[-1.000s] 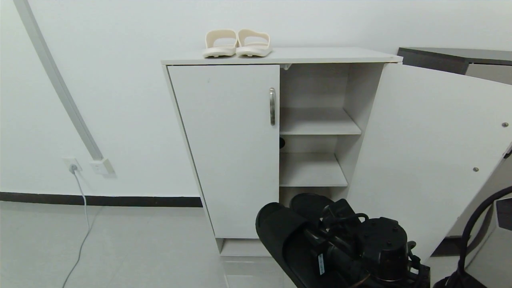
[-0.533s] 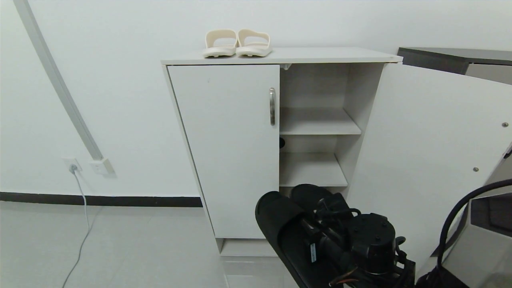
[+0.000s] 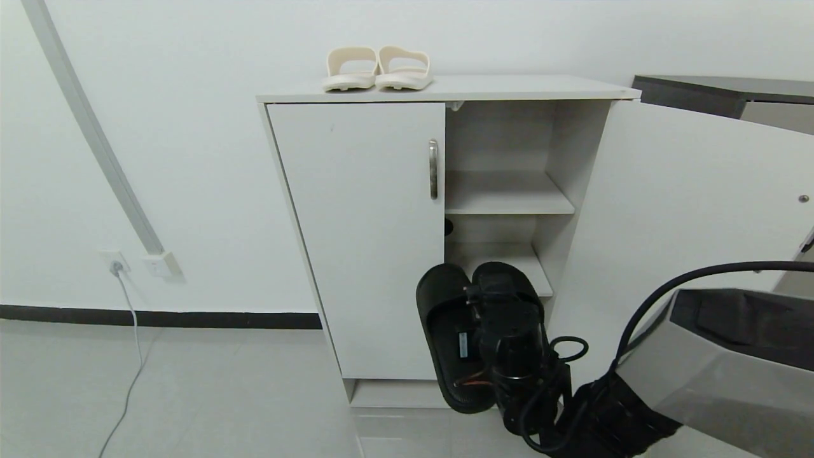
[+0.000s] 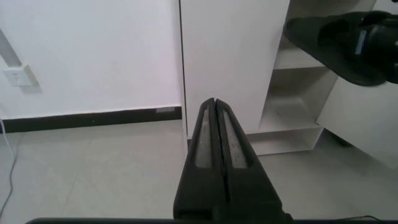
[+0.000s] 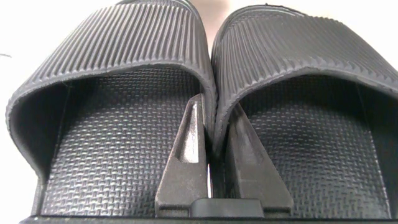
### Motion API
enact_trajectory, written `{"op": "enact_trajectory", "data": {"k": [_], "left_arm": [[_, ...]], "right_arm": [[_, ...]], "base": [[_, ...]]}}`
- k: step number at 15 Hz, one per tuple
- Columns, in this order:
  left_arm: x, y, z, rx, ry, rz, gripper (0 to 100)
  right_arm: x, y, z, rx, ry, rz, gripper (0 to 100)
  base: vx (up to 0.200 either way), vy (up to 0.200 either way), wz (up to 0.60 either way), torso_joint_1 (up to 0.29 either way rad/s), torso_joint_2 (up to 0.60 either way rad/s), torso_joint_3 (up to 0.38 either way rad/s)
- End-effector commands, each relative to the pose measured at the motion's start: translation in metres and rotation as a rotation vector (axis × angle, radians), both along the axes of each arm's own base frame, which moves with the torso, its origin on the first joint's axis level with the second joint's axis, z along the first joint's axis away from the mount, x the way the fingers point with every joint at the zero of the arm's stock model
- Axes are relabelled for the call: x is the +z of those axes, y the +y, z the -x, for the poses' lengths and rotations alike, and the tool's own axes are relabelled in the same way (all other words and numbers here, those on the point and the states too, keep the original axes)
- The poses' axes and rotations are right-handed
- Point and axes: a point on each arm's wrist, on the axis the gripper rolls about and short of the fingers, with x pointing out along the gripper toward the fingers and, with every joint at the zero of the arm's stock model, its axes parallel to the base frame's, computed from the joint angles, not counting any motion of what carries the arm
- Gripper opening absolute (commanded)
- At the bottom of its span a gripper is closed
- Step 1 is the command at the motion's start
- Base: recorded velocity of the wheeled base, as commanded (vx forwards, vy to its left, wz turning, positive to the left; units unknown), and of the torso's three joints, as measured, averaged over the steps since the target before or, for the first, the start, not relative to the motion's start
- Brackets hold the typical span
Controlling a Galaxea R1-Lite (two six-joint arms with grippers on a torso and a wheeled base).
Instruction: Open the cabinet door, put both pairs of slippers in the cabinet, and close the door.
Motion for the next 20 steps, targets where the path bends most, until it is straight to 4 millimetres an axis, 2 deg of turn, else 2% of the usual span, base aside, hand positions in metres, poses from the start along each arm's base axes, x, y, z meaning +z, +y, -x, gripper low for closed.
{"op": "enact_trajectory", "data": {"k": [1, 3, 6, 13, 19, 20], "left_arm": [[0.000, 0.000, 0.000, 0.000, 0.003, -0.001, 0], [0.000, 0.000, 0.000, 0.001, 0.001, 0.000, 0], [0.000, 0.000, 0.000, 0.000, 0.003, 0.000, 0], [0.000, 0.000, 0.000, 0.000, 0.001, 0.000, 0], [0.000, 0.000, 0.000, 0.001, 0.001, 0.000, 0], [0.000, 0.000, 0.000, 0.001, 0.001, 0.000, 0]], "right_arm": [[0.000, 0.014, -0.014, -0.065, -0.021, -0.017, 0], [-0.008, 0.014, -0.015, -0.078, -0.010, -0.001, 0], [-0.009, 0.013, -0.015, -0.081, -0.010, -0.001, 0], [-0.009, 0.007, -0.019, -0.110, -0.016, -0.005, 0], [-0.016, 0.006, -0.024, -0.107, -0.006, 0.013, 0], [-0.019, 0.008, -0.032, -0.114, -0.011, 0.011, 0]], "base": [[0.000, 0.000, 0.00, 0.000, 0.00, 0.000], [0.000, 0.000, 0.00, 0.000, 0.00, 0.000], [0.000, 0.000, 0.00, 0.000, 0.00, 0.000], [0.000, -0.200, 0.00, 0.004, 0.00, 0.003], [0.000, 0.000, 0.00, 0.000, 0.00, 0.000], [0.000, 0.000, 0.00, 0.000, 0.00, 0.000]]}}
